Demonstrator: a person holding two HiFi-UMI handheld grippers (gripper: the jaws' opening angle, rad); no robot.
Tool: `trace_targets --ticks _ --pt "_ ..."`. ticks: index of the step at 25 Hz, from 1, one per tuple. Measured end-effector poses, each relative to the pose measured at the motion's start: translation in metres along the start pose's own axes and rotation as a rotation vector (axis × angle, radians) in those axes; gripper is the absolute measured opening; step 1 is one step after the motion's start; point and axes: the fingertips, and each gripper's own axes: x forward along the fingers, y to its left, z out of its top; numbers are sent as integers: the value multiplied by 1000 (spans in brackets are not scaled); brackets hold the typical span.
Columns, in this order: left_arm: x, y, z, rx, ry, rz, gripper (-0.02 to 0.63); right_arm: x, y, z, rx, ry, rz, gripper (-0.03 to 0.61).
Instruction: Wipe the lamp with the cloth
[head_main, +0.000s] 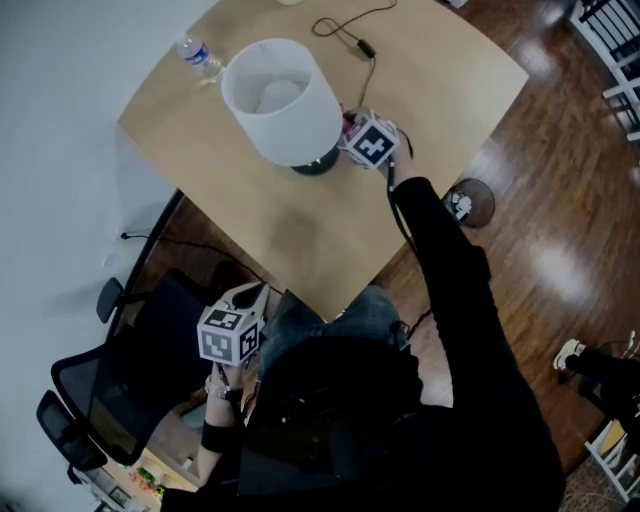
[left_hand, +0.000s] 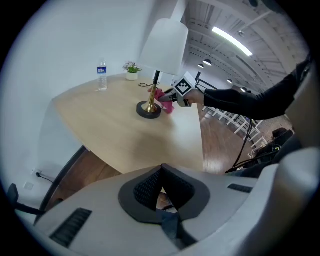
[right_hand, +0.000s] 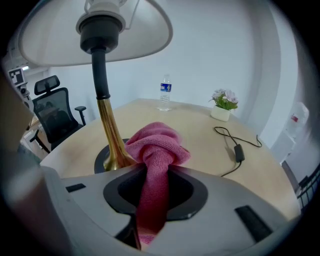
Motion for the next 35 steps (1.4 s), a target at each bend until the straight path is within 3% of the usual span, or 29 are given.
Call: trace_targets --ticks 4,10,22,35 --pt "3 -9 -5 -9 13 9 -5 19 19 -6 -30 17 84 100" --pt "7 -18 -12 -38 6 15 -5 18 33 -16 5 43 118 100" --pt "17 -30 8 -16 -23 -6 -5 2 55 -38 123 42 43 100" --pt "33 -21 47 57 -35 -91 -5 -5 81 -44 265 59 -53 100"
